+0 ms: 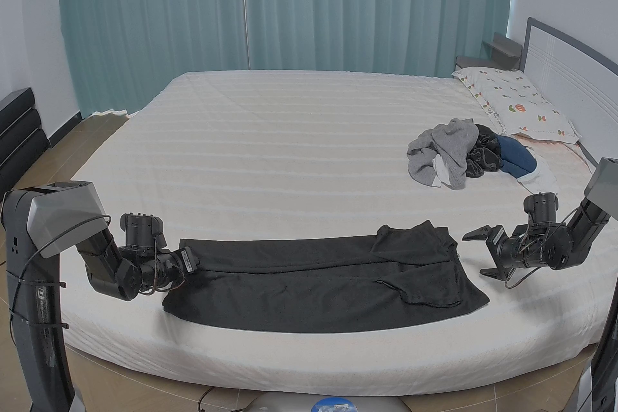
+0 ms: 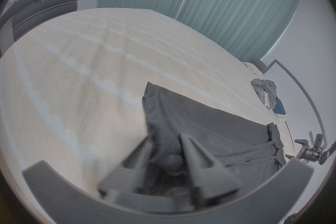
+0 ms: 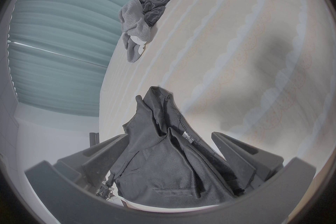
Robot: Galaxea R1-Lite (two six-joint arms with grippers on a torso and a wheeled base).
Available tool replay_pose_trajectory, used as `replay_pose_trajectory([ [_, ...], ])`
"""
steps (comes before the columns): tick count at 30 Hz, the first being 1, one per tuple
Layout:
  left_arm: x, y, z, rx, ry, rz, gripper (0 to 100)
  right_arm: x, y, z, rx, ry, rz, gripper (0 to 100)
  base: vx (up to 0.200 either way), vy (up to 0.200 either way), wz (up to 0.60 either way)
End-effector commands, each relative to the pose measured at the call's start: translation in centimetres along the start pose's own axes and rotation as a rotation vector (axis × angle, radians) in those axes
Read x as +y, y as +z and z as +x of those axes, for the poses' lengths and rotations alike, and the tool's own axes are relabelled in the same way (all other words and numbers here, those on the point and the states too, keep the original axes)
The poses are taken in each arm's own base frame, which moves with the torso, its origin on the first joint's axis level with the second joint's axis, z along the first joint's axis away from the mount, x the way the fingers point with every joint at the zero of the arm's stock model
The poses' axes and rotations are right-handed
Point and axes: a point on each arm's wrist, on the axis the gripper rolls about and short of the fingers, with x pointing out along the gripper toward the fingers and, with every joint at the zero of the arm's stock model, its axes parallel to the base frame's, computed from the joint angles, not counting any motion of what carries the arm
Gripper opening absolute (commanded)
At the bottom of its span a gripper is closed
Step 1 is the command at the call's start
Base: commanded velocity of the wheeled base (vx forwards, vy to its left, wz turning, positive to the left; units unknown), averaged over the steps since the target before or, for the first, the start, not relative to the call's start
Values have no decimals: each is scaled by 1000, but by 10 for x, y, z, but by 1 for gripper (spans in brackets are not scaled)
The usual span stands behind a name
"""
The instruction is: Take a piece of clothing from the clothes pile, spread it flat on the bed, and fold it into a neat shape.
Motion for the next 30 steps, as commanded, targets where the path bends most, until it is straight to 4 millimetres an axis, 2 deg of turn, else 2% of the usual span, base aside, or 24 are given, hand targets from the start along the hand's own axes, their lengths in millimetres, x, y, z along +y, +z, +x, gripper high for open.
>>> replay_pose_trajectory([
  [1, -2, 3, -6, -23, -9, 1, 0, 0, 1, 0, 0, 1, 1, 100, 0, 0, 0],
  [25, -2, 4, -5, -57, -22, 2, 0, 0, 0, 0, 0, 1, 1, 100, 0, 0, 0],
  [28, -2, 4, -5, -58, -21, -2, 0, -1, 0, 0, 1, 0, 1, 100, -200, 0, 0],
  [30, -2, 5, -4, -60, -22, -4, 0, -1, 0, 0, 1, 0, 1, 100, 0, 0, 0],
])
